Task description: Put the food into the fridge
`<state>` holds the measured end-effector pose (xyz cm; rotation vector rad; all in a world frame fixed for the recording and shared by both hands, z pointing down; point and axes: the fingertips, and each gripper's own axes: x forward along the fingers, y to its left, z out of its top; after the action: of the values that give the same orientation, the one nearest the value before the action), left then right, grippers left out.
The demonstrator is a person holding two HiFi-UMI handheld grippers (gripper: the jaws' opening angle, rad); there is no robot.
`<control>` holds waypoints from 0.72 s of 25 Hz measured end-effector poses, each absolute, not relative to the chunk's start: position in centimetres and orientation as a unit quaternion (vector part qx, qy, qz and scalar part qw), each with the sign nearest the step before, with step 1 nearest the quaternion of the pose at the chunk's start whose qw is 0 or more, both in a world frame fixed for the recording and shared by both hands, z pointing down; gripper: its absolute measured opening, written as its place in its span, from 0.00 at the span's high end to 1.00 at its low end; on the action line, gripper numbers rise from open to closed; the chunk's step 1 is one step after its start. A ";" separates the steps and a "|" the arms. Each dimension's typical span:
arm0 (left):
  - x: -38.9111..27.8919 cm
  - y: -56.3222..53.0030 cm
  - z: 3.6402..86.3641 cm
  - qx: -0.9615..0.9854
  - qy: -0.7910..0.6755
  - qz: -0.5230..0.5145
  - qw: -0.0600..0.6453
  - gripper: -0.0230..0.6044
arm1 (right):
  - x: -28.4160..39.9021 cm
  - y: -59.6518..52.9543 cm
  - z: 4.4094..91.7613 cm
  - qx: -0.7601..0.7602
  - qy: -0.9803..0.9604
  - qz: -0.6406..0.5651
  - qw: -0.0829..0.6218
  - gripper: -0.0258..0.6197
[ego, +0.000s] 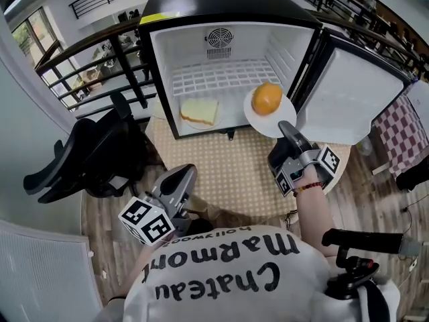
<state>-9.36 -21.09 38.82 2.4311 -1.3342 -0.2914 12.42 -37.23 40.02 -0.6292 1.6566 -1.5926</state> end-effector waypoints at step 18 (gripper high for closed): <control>-15.0 -30.2 38.5 0.903 -0.382 -0.060 0.187 0.96 | 10.5 -45.8 41.6 -0.364 0.578 -0.588 0.433 0.91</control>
<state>-15.01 -30.19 38.47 2.5428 -1.0749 -0.1698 10.47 -45.85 41.58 -0.9068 1.4412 -1.4646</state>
